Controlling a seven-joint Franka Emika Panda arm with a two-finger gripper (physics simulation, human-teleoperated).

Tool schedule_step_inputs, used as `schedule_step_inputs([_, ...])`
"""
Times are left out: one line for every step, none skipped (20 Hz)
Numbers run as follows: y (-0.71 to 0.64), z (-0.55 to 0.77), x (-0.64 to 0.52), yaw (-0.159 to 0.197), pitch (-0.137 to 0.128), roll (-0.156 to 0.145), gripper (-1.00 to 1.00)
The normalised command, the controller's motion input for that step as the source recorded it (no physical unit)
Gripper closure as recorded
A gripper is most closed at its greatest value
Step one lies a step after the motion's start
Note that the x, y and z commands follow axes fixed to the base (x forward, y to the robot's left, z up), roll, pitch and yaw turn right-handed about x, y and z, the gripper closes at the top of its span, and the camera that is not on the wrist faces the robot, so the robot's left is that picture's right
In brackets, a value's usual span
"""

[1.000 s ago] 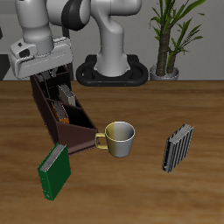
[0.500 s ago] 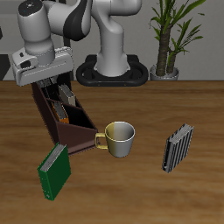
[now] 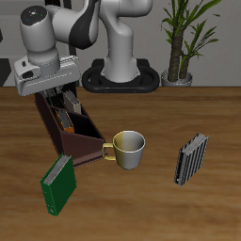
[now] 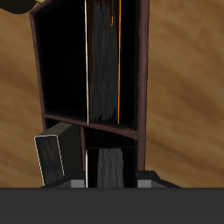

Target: Place the yellow book into the right desk caddy's front compartment and place the orange book into the right desk caddy's left compartment and place the black book into the right desk caddy's back compartment

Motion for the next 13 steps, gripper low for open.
schedule_step_inputs([-0.07,-0.01,0.06,-0.058,0.050,-0.004,-1.00])
schedule_step_inputs([0.03,0.07,-0.01,-0.036,0.005,0.005,-1.00])
schedule_step_inputs([0.01,0.05,0.01,-0.007,0.002,-0.003,-1.00])
schedule_step_inputs([0.08,0.09,-0.01,0.019,0.011,0.021,-1.00])
schedule_step_inputs([0.13,0.11,-0.07,0.028,-0.019,0.041,-1.00])
schedule_step_inputs([0.03,0.10,0.01,0.012,-0.023,0.008,-1.00])
schedule_step_inputs([0.03,0.11,0.01,-0.047,0.009,-0.004,-1.00])
schedule_step_inputs([0.17,0.14,-0.08,0.017,-0.011,0.035,-1.00])
schedule_step_inputs([0.08,0.11,-0.05,0.006,-0.019,0.021,-1.00])
schedule_step_inputs([0.05,0.09,0.01,0.009,-0.019,0.001,-1.00])
schedule_step_inputs([0.09,0.19,0.00,-0.003,0.002,0.022,-1.00])
schedule_step_inputs([0.11,0.26,-0.04,-0.016,-0.027,0.016,-1.00])
schedule_step_inputs([0.08,0.25,-0.04,-0.016,-0.038,-0.001,-1.00])
